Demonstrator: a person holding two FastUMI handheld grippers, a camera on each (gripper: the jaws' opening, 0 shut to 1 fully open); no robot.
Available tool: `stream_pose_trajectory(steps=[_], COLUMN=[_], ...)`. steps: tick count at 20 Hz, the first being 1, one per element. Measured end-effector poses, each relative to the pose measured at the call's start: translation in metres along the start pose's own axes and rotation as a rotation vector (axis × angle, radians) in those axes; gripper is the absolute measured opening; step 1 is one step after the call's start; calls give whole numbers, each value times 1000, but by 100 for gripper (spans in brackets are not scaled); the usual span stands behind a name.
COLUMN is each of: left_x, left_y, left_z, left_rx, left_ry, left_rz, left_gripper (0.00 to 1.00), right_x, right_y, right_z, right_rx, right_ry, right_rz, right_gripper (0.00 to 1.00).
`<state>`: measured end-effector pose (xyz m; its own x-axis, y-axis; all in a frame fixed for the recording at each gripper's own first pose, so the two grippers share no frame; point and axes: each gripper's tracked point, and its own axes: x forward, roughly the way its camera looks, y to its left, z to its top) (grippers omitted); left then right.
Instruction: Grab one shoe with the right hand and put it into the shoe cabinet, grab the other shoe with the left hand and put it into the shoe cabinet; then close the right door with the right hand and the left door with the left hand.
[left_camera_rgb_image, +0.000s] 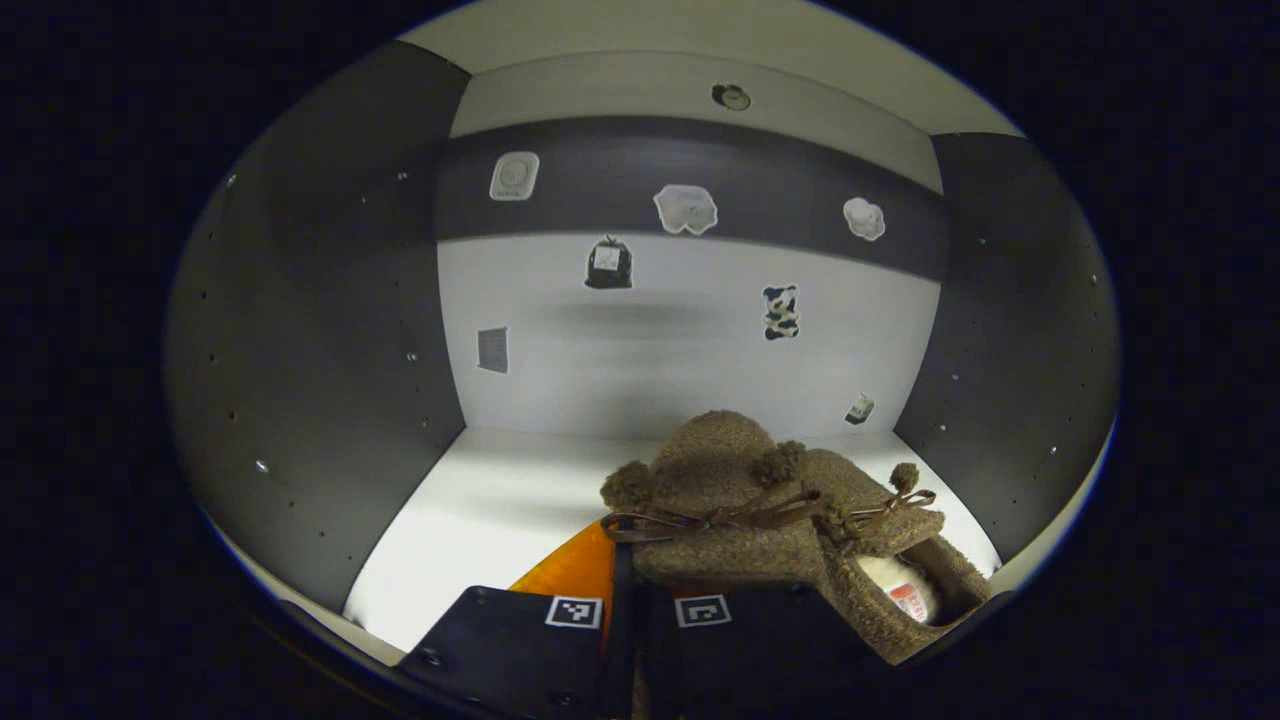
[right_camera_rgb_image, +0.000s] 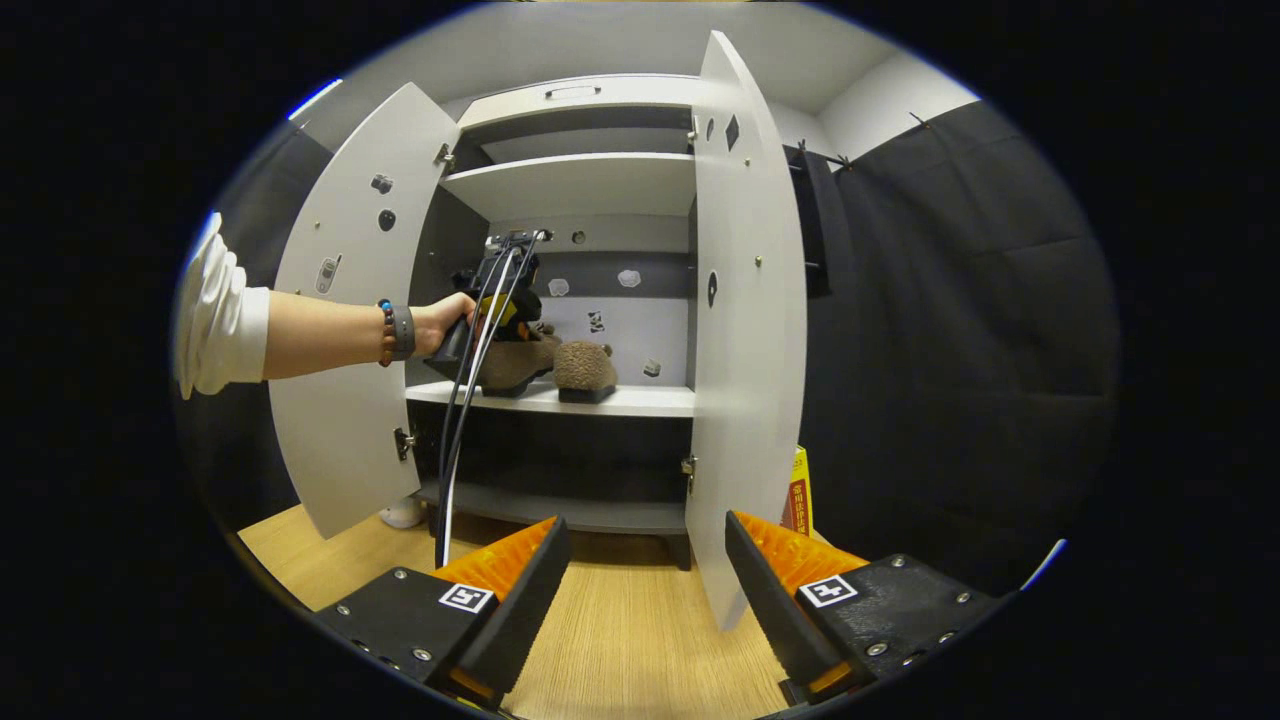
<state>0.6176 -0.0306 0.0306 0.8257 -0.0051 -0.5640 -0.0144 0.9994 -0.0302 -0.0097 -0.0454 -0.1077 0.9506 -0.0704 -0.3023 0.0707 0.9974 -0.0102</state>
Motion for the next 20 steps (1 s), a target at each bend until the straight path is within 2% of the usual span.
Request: stream_pose_trajectory(steps=[4,5,6,8,9,10,11,13,16,20], left_x=[6,6,6,3,1,0,-6,-18,-47,-102], left_y=[7,10,14,18,23,23,22,29,27,19], left_z=[-14,-16,-16,-18,-16,-16,-15,-10,0,15], left_rx=[-8,-33,-52,-57,-42,-50,-65,-77,-47,-141], left_ry=[44,45,43,48,41,42,37,6,-85,-207], left_rz=[15,21,24,0,-1,-16,-32,-16,-28,-121], left_gripper=[17,33,37,60,66,70,80,90,93,97], right_x=[-3,-2,-2,-3,-3,-3,-3,-3,-4,-10], right_y=[-11,-13,-14,-13,-13,-12,-12,-10,-7,1], right_z=[-8,-10,-12,-12,-11,-11,-10,-9,-9,-10], right_rx=[4,4,4,6,6,5,6,21,30,29], right_ry=[21,24,29,29,25,23,20,17,15,16], right_rz=[-27,-30,-31,-28,-27,-26,-26,-20,-13,-2], right_gripper=[95,95,95,95,95,100,95,95,95,95])
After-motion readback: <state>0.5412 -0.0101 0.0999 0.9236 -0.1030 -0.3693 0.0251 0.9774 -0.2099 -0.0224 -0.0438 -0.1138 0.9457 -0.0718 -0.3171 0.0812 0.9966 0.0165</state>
